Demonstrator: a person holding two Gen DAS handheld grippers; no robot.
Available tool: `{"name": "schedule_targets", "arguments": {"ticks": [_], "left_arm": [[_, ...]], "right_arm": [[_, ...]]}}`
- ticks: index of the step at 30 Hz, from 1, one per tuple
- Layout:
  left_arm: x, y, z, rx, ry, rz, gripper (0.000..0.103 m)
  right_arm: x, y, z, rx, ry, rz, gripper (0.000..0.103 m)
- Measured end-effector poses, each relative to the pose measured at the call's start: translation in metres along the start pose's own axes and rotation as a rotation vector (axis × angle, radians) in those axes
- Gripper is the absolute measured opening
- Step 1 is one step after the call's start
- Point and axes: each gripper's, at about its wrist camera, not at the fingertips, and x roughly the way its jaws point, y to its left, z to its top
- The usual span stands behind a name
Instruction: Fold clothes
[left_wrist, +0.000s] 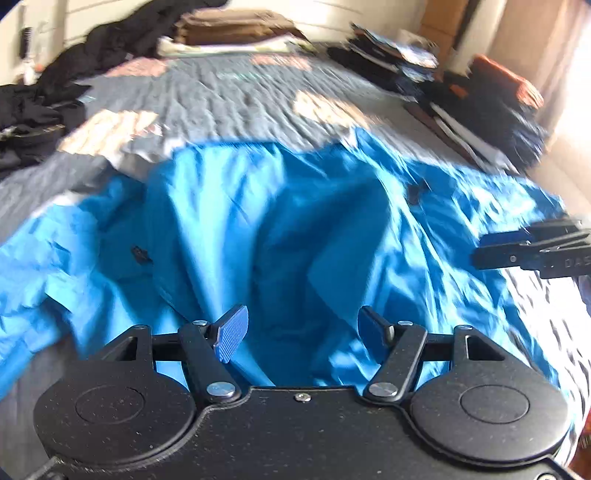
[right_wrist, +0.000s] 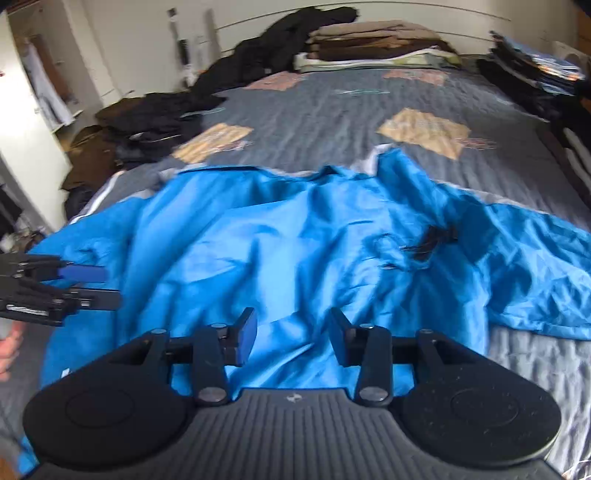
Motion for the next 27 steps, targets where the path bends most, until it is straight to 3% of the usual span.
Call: {"name": "schedule_targets", "arguments": {"ticks": [3,6,8,9,11,13,16,22,25,27], "left_arm": [[0.031,-0.003,-0.010,-0.019,0.099,0.019,0.065],[0.047,-0.010,-0.021,-0.007,0.109,-0.004,0.063],[0.053,-0.016,-0.024,0.033,0.097,0.013,0.038],[0.055,-0.018,-0.024,0.032,0.092,0.017,0.034],[0.052,-0.016,-0.023,-0.029,0.088,-0.018,0.016],[0.046,-0.017,-0.022,-0.092,0.078,-0.047,0.015],[0.035,-0.024,-0.024,-0.149,0.051,-0.077,0.011],[0.014,-0.044,-0.015,-0.228,-0.013,-0.140,0.010],[0.035,-0.053,-0.022,-0.210,0.051,-0.113,0.012],[0.058,-0.055,-0.032,-0.169,0.110,-0.066,0.023]], "right_arm": [[0.017,0.023,-0.016,-0.016,0.066,0.068,0.047],[0.049,0.041,-0.043,-0.031,0.156,0.055,0.047],[0.067,0.043,-0.056,-0.007,0.182,0.040,0.047],[0.073,0.043,-0.061,-0.008,0.175,0.029,0.046],[0.076,0.042,-0.064,-0.023,0.159,0.013,0.037],[0.077,0.041,-0.065,-0.034,0.144,0.000,0.021],[0.066,0.043,-0.061,-0.061,0.121,-0.011,0.009],[0.023,0.033,-0.045,-0.071,0.068,-0.046,0.005],[0.012,0.030,-0.042,-0.123,0.073,-0.080,0.005],[0.018,0.029,-0.048,-0.180,0.109,-0.113,0.004]]}}
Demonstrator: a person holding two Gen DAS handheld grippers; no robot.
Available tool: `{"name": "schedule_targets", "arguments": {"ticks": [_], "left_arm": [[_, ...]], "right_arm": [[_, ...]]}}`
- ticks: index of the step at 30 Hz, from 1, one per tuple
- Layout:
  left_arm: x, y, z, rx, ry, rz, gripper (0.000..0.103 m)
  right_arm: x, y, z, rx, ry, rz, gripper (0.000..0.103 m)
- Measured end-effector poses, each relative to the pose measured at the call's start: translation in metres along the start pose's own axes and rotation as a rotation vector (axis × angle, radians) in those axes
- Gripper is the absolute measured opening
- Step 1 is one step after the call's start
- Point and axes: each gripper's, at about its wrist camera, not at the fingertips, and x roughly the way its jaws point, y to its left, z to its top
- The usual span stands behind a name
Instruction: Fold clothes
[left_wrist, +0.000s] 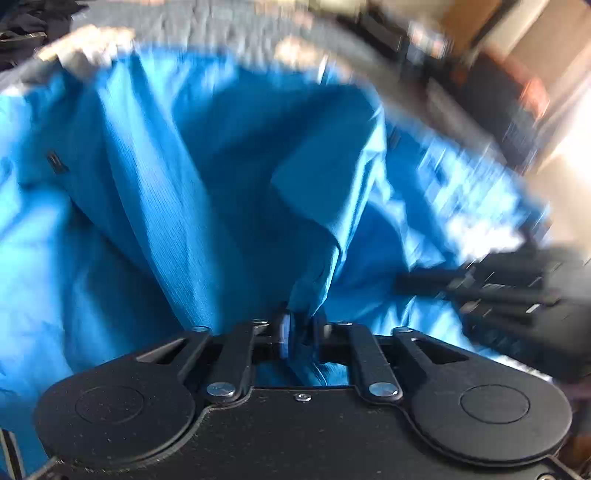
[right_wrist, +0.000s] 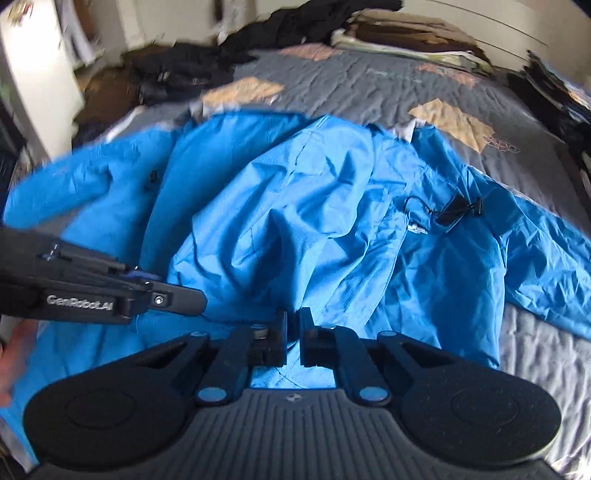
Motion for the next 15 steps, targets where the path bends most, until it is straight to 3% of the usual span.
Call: {"name": "schedule_targets", "arguments": {"ticks": [4,6,7,8,11,15], "left_arm": [[0.000,0.016,0.000,0.002,0.008,-0.016,0.026],[-0.022,0.023,0.005,-0.017,-0.017,-0.015,0.043],[-0.038,0.027,0.007,-0.023,-0.050,-0.010,0.059],[-0.055,0.031,0.009,-0.023,-0.091,-0.005,0.068],[-0.097,0.039,0.017,-0.018,-0.197,0.010,0.071],[-0.109,0.048,0.028,-0.036,-0.176,0.057,0.065]], "right_arm": [[0.034,-0.005,-0.017,0.059,0.071,0.030,0.009],[0.037,-0.011,-0.016,0.131,0.069,0.056,0.013],[0.031,-0.014,-0.012,0.164,0.062,0.057,0.022],[0.023,-0.017,-0.009,0.182,0.045,0.051,0.026],[-0.010,-0.023,0.003,0.247,-0.049,0.063,0.039],[-0.040,-0.022,0.022,0.345,-0.141,0.093,0.048]]}}
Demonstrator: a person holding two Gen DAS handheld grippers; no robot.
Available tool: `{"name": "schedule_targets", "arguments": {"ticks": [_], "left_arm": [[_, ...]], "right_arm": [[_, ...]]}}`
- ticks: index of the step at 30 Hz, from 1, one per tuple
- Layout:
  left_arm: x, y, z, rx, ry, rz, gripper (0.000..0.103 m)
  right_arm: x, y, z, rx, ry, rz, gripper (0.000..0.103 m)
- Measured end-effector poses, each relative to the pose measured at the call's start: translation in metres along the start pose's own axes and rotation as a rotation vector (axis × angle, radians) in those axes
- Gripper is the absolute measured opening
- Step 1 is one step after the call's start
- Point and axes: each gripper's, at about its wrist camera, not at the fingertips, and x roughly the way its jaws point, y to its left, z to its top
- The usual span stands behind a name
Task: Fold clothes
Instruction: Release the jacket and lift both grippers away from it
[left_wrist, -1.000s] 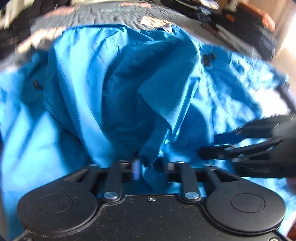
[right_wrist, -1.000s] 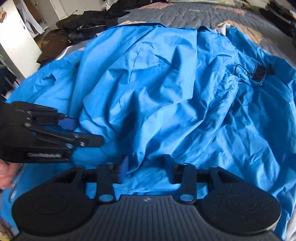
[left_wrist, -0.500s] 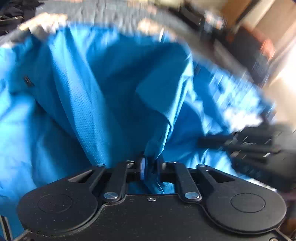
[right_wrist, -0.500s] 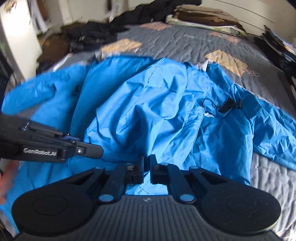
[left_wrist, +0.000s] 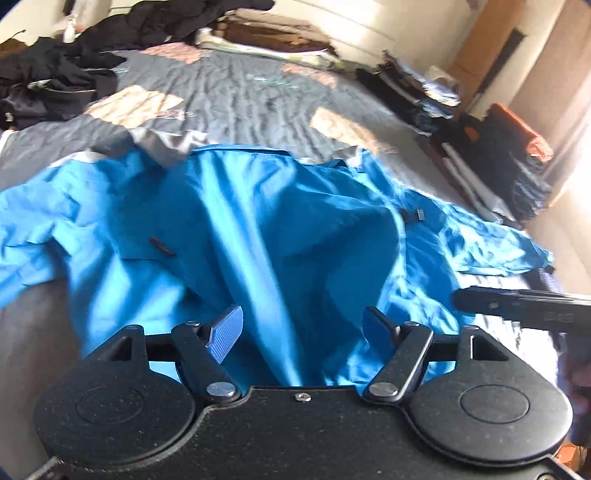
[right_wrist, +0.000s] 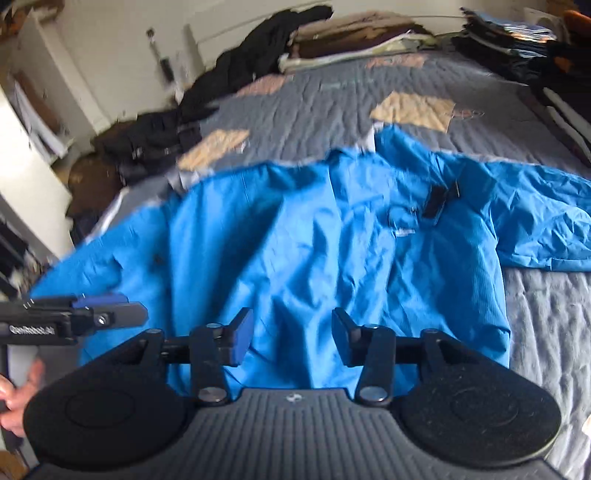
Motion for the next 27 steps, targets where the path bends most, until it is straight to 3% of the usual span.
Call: {"name": "schedule_targets", "arguments": {"ticks": [6,14,20,27], "left_arm": [[-0.029,-0.009,0.027,-0.001,0.058,0.022,0.064],[-0.092,-0.007,0.052,0.027,0.069,0.035,0.073],[-0.127,-0.002,0.061,0.053,0.075,0.004,0.073],[-0.149,0.009,0.062,0.011,0.071,-0.031,0.073]], "right_arm": [[-0.001,0.045,0.019,-0.004,0.063,-0.074,0.048],[-0.049,0.111,0.052,0.041,0.098,-0.112,0.049],[-0.078,0.149,0.072,0.032,0.113,-0.157,0.049],[-0.103,0.174,0.077,0.027,0.124,-0.208,0.049]]}}
